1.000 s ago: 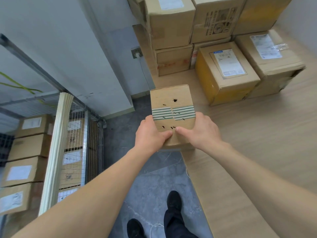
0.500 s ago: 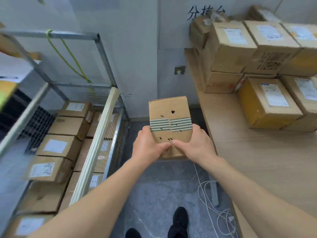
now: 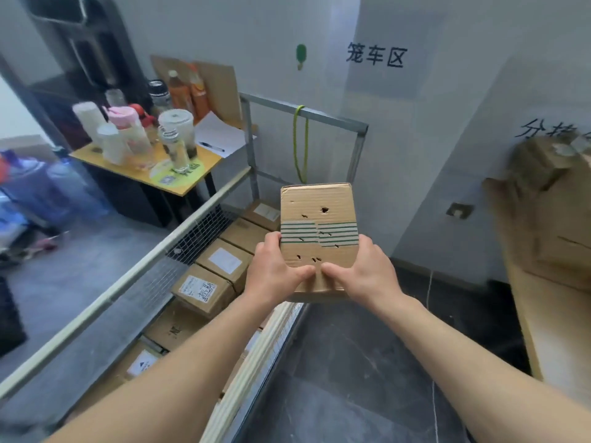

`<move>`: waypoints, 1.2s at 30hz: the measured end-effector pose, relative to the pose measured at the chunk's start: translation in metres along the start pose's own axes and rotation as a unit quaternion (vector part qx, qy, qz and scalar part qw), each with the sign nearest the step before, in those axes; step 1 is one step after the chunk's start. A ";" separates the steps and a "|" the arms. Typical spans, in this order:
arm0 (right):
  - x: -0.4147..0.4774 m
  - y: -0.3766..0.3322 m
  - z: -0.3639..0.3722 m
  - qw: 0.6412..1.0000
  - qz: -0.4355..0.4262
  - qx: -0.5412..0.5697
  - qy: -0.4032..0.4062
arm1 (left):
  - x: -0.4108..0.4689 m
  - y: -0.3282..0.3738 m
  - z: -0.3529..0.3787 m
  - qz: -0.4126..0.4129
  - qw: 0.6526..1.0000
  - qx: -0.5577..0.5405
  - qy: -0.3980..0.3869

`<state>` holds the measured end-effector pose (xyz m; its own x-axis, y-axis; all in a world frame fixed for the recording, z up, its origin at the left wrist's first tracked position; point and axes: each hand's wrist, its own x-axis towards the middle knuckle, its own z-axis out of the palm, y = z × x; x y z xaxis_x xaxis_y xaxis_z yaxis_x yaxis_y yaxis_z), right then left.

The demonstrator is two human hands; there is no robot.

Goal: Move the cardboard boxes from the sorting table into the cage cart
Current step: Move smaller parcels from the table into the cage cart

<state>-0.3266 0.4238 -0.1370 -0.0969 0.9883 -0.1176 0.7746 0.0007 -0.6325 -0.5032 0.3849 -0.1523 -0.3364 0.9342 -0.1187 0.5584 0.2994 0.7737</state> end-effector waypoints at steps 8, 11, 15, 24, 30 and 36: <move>0.051 -0.082 0.062 0.992 -0.115 -0.001 -0.058 | 0.021 -0.054 -0.075 -0.080 0.990 -0.101 0.059; 0.072 -0.109 0.086 0.984 -0.150 -0.005 -0.097 | 0.030 -0.072 -0.090 -0.107 0.982 -0.117 0.101; 0.097 -0.139 0.119 0.967 -0.203 -0.014 -0.151 | 0.039 -0.092 -0.105 -0.160 0.963 -0.141 0.166; 0.118 -0.172 0.183 0.917 -0.292 -0.011 -0.273 | 0.029 -0.138 -0.106 -0.262 0.891 -0.273 0.253; 0.113 -0.165 0.219 0.906 -0.278 0.006 -0.320 | 0.021 -0.181 -0.096 -0.269 0.856 -0.357 0.259; 0.110 -0.149 0.261 0.905 -0.280 -0.016 -0.320 | 0.018 -0.233 -0.076 -0.278 0.835 -0.412 0.237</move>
<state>-0.6157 0.4925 -0.2550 -0.8138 0.5414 -0.2115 0.5093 0.4889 -0.7082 -0.6965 0.3172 -0.2875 -0.7415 0.4555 -0.4927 -0.4285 0.2437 0.8701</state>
